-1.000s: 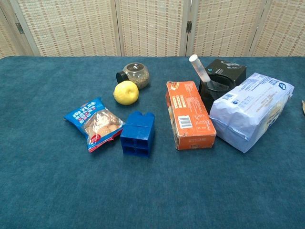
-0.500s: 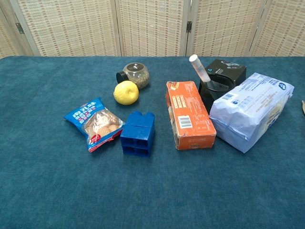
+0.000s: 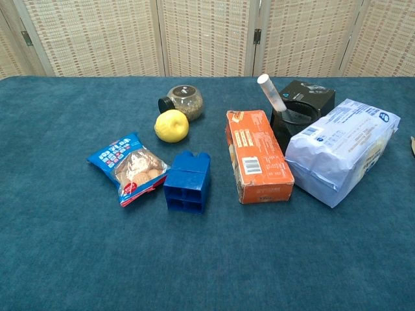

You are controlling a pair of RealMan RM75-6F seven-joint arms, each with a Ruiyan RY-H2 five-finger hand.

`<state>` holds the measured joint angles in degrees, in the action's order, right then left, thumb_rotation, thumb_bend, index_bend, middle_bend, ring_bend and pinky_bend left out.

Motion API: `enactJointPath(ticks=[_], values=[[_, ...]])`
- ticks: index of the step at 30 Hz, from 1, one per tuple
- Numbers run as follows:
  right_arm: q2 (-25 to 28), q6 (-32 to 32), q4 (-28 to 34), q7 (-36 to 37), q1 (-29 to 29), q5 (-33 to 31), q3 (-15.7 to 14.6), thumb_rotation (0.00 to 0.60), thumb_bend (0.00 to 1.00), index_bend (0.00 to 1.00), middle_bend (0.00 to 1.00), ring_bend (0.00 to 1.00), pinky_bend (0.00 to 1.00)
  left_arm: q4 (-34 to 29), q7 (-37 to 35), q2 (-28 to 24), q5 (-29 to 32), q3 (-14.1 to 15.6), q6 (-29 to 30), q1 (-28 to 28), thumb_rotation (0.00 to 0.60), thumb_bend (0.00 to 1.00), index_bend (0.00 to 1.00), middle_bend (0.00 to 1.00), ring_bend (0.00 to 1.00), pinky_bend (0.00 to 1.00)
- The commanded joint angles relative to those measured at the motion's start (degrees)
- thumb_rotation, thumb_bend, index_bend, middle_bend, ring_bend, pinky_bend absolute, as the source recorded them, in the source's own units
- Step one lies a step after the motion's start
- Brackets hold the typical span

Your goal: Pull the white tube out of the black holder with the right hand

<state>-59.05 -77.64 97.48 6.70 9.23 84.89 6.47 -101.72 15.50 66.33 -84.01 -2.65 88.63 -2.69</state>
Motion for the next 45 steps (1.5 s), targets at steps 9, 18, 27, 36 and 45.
enactJointPath(ticks=[9,18,27,36,45], values=[[-3.85,18.01,4.9,-8.11,15.46,-14.41,8.16,0.6,0.08,0.31,0.29,0.11,0.16,0.74,-1.36,-0.25,0.13,0.38,0.72,0.94,0.6,0.33,0.14,0.09,0.04,0.09],[-13.84,24.09,-0.59,-20.62,26.66,-27.51,10.95,0.6,0.28,0.36,0.25,0.06,0.12,1.46,-2.11,-0.2,0.51,0.55,1.01,1.6,0.6,0.33,0.14,0.09,0.04,0.09],[-19.61,25.15,-5.1,-27.05,32.9,-35.94,11.05,0.6,0.18,0.37,0.24,0.04,0.11,1.75,-1.78,0.07,0.89,0.56,0.49,1.62,0.6,0.33,0.14,0.09,0.04,0.09],[-23.18,25.31,-8.8,-29.18,36.55,-39.42,10.77,0.6,0.18,0.41,0.24,0.04,0.11,1.66,-1.5,0.17,0.89,0.3,0.17,1.36,0.6,0.33,0.14,0.09,0.04,0.09],[-25.22,25.37,-11.18,-30.16,38.93,-41.97,10.6,0.6,0.18,0.43,0.25,0.04,0.11,2.02,-1.57,0.25,1.4,0.17,-0.08,1.39,0.6,0.33,0.14,0.09,0.04,0.09]])
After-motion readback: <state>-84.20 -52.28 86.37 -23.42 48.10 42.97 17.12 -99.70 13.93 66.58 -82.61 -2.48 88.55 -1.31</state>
